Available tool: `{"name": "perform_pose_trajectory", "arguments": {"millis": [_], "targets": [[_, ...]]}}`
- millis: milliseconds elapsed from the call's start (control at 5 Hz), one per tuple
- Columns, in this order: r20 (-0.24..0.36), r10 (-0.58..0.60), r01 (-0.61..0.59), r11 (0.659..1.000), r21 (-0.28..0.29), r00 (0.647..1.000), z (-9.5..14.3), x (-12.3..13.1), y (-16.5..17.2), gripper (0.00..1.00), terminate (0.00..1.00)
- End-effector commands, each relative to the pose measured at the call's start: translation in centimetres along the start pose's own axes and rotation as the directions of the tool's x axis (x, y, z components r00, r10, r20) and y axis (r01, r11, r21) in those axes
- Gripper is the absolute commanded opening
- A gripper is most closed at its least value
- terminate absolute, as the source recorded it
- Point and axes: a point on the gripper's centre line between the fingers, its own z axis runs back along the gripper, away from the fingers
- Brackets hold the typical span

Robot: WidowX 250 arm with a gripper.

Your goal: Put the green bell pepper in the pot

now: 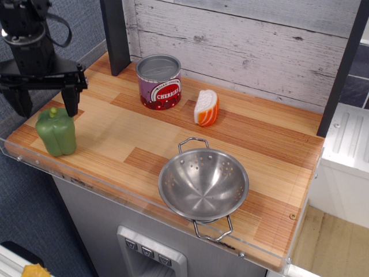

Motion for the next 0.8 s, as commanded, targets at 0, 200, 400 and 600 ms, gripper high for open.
{"name": "perform_pose_trajectory", "arguments": {"millis": [0,200,400,600], "targets": [[-0.014,-0.019,0.019,1.0,0.002,1.0,-0.18,0.58,-0.08,1.0,0.0],[-0.012,-0.012,0.012,1.0,-0.001,1.0,-0.01,0.52,0.11,0.0,0.0],[-0.009,-0.006,0.006,1.0,0.0,1.0,0.11,0.49,0.2,0.0,0.0],[-0.02,-0.027,0.027,1.0,0.003,0.999,-0.12,0.47,-0.04,0.0,0.0]]}}
